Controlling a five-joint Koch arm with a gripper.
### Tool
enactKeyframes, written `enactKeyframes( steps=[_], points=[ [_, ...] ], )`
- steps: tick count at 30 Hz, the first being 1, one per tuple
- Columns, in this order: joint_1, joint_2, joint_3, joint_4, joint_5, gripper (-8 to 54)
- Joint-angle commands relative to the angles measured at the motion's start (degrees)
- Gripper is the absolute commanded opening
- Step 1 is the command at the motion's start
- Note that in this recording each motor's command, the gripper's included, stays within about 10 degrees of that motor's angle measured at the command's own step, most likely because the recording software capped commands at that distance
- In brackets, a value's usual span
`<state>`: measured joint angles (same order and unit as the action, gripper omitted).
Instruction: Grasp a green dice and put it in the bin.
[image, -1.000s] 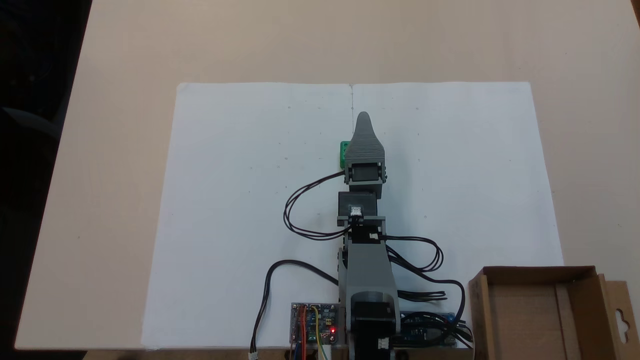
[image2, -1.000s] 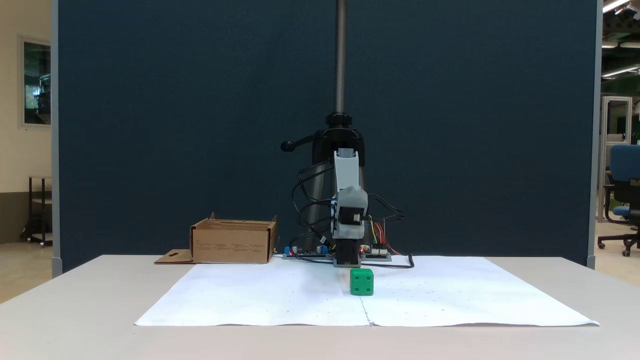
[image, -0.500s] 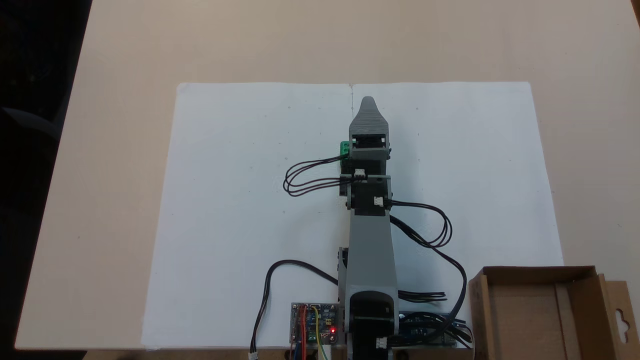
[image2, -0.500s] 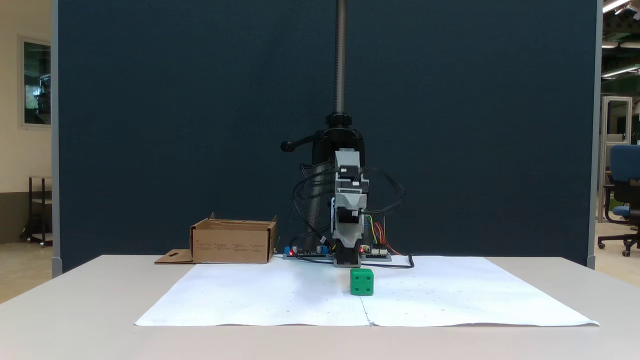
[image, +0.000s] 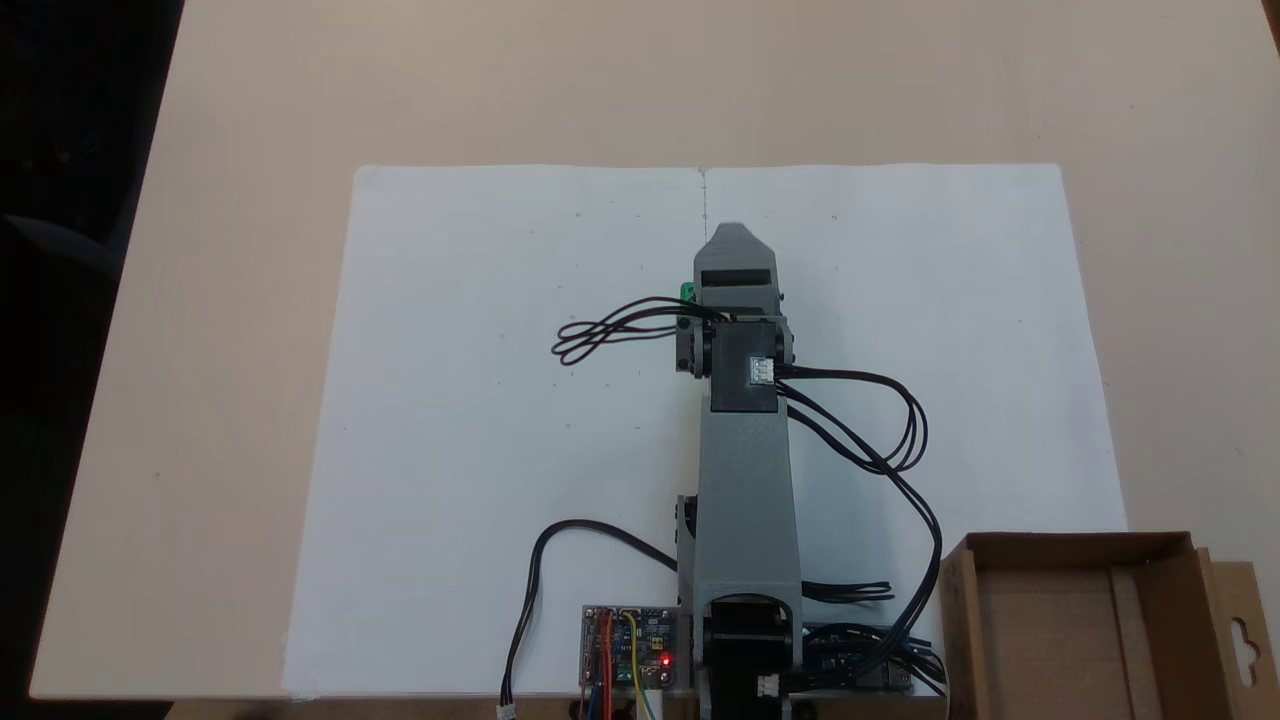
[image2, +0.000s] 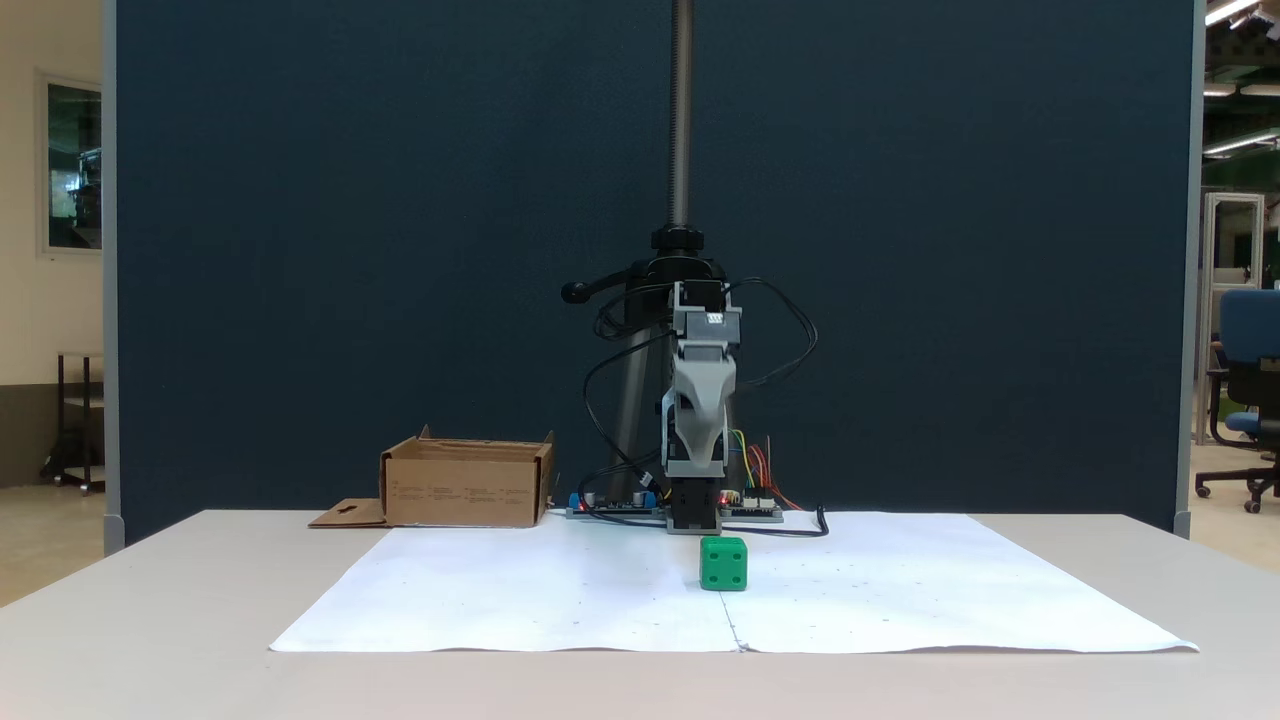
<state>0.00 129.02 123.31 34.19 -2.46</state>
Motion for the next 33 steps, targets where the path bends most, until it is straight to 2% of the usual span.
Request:
enactKeyframes(
  steps=[1, 22, 33],
  points=[
    [-1.2, 3.9, -2.7, 9.1, 3.5, 41.6],
    [-3.6, -17.3, -10.6, 9.4, 9.1, 41.7],
    [-7.5, -24.8, -13.9, 9.4, 13.4, 41.7]
  ],
)
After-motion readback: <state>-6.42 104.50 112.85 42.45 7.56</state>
